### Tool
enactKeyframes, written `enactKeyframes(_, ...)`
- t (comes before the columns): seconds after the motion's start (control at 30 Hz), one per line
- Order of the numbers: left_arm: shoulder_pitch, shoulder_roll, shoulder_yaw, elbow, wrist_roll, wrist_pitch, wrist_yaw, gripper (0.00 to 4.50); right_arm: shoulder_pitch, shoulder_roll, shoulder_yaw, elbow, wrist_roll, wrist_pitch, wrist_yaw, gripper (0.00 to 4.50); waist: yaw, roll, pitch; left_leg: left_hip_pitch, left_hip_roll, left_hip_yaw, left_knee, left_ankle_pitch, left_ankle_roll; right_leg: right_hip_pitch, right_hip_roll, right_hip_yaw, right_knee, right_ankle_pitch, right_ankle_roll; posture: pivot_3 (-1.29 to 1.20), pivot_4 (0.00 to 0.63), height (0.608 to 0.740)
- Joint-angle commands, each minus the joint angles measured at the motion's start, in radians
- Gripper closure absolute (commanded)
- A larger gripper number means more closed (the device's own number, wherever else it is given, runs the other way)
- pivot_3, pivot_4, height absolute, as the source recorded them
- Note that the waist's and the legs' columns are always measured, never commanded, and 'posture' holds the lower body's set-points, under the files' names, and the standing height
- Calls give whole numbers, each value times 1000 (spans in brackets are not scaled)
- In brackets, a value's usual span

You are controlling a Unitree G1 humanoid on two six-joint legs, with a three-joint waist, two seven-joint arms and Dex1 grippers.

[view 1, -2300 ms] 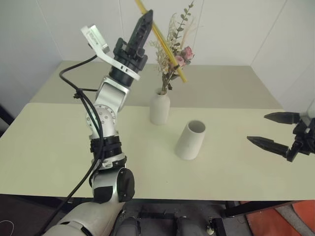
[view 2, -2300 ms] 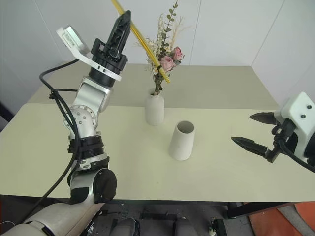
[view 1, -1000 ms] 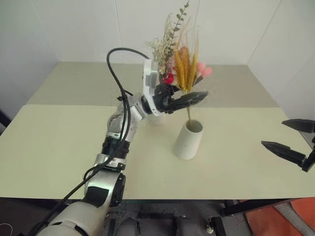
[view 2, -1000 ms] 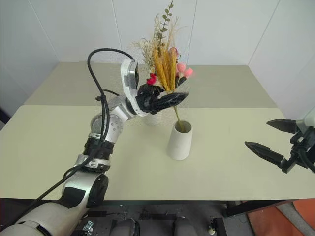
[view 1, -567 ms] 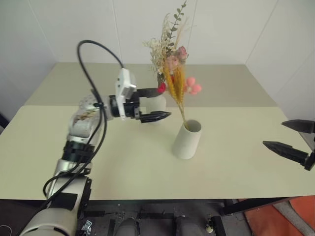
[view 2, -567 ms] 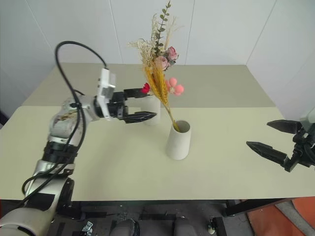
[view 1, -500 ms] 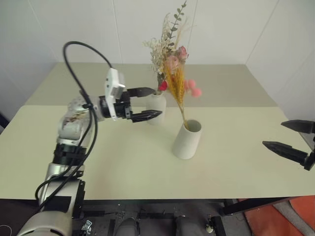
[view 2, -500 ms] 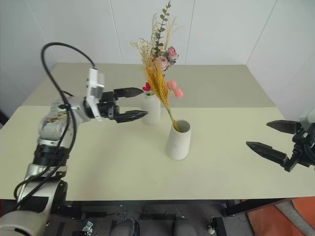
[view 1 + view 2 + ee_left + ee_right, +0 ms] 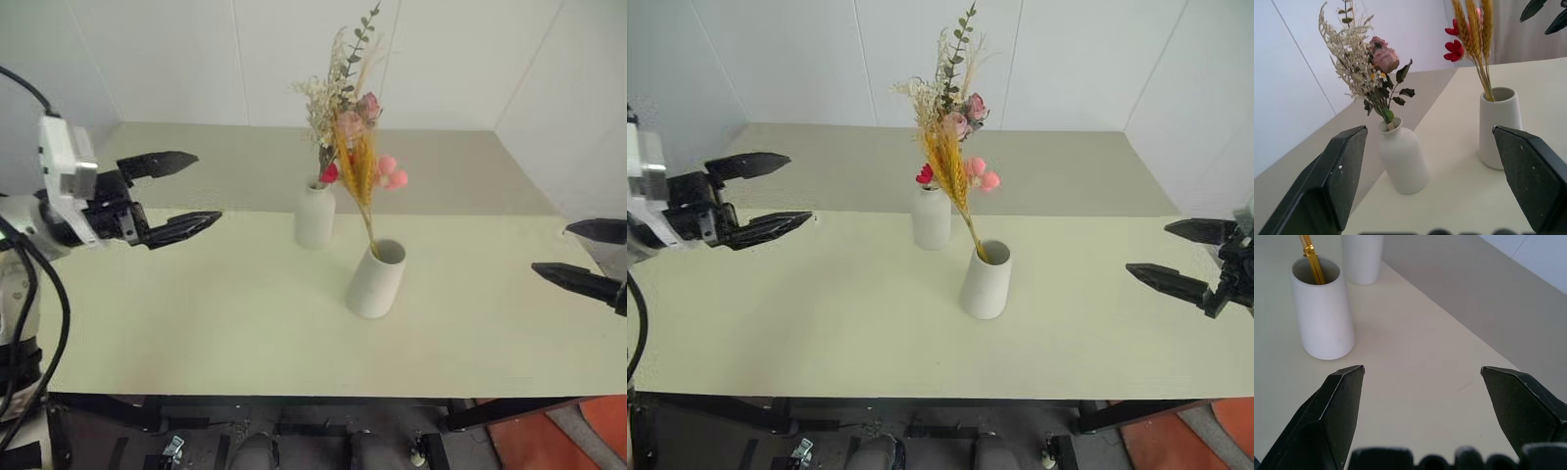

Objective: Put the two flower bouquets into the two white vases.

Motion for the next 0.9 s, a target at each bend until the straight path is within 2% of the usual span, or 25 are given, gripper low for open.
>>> enactKeyframes(0.03, -4, 46, 52, -26, -27, -12, 2, 34, -24, -22, -9, 16, -10, -41, 20, 15, -1, 0, 0, 0, 0, 0, 0, 0, 0, 0, 0, 0, 0, 0, 0, 0, 150, 740)
enactKeyframes(0.37, 2, 96, 64, -10, -32, -41, -2, 34, -69, -13, 37, 15, 11, -36, 16, 15, -1, 0, 0, 0, 0, 1, 0, 0, 0, -1, 0, 1, 0, 0, 0, 0, 150, 740)
enactKeyframes(0.67, 12, 82, 60, -17, -39, -44, 35, 34, -26, 19, 47, -14, -5, -34, -8, 15, 0, 0, 0, 0, 0, 2, 0, 0, 0, -1, 0, 1, 0, 0, 0, 0, 150, 740)
enactKeyframes(0.9, -22, 137, 65, 18, -60, -33, 14, 34, -72, 35, 86, 8, 19, -46, -17, 15, -4, 0, 0, 0, 0, 2, 0, 0, 0, -1, 0, 1, 1, 0, 0, 0, 150, 740)
